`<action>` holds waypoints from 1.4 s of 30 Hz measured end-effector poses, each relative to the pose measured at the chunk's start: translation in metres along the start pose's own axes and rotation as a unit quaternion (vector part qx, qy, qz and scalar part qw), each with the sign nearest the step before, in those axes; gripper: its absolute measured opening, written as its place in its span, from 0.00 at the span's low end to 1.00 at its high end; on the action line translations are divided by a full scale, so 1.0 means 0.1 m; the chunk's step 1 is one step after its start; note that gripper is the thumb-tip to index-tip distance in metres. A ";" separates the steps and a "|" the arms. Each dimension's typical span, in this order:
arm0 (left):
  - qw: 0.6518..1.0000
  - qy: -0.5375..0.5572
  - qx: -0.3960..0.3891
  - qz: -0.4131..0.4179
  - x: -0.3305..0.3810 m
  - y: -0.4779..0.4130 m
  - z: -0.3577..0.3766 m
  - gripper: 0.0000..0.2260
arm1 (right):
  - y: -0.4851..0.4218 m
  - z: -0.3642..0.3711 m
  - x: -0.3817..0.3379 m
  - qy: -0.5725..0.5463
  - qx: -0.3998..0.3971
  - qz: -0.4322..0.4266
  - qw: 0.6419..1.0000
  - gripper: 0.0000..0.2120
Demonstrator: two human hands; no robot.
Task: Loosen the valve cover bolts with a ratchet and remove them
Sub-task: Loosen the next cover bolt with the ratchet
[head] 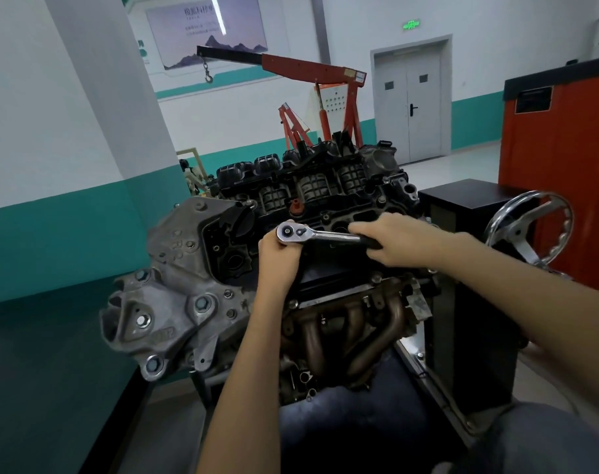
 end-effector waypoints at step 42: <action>1.000 -0.019 -0.009 -0.009 -0.01 -0.01 0.02 0.19 | 0.16 0.23 -0.13 -0.106 -0.010 0.012 0.994 0.16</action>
Point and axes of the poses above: each hand's wrist, its own y-axis away from the middle knuckle, its own z-axis out of the palm, x = y × z, the point moved 9 cm from there along -y, towards the middle knuckle, and after that the axes turned 14 degrees about -x, right-handed, at the moved point
